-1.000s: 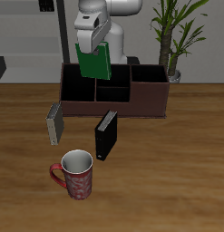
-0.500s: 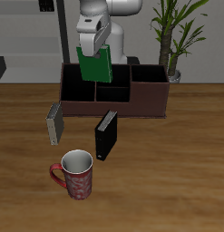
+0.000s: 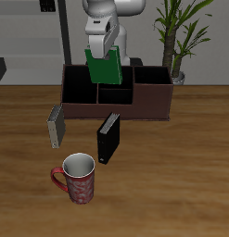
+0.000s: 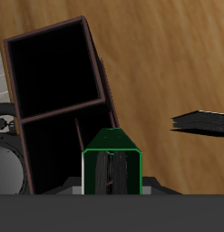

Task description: Place the green book into the back desk caddy's front compartment

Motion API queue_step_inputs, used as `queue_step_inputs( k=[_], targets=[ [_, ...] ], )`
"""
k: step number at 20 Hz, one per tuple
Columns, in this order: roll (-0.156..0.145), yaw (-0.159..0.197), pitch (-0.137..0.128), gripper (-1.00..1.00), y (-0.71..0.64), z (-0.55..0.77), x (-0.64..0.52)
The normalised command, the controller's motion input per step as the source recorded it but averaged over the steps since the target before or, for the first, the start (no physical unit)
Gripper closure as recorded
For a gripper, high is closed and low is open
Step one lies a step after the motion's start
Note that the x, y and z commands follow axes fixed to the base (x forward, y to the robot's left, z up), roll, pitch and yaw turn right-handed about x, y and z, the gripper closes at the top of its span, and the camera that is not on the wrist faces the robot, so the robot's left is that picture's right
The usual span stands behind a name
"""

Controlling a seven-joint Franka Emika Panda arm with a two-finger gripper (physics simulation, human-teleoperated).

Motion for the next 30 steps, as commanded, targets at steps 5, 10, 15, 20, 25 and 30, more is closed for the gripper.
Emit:
queue_step_inputs(
  k=[5,10,15,20,25,30],
  targets=[
    [0.005,0.006,0.033,1.00,0.03,-0.09,-0.06],
    [0.018,0.022,0.019,1.00,0.13,-0.09,-0.11],
    [0.019,0.010,0.030,1.00,0.13,-0.06,-0.06],
    [0.014,0.003,0.007,1.00,0.07,-0.05,-0.02],
    [0.000,0.006,0.018,1.00,-0.01,-0.09,-0.02],
    [-0.007,-0.016,0.046,1.00,-0.06,-0.20,-0.06]
  ],
)
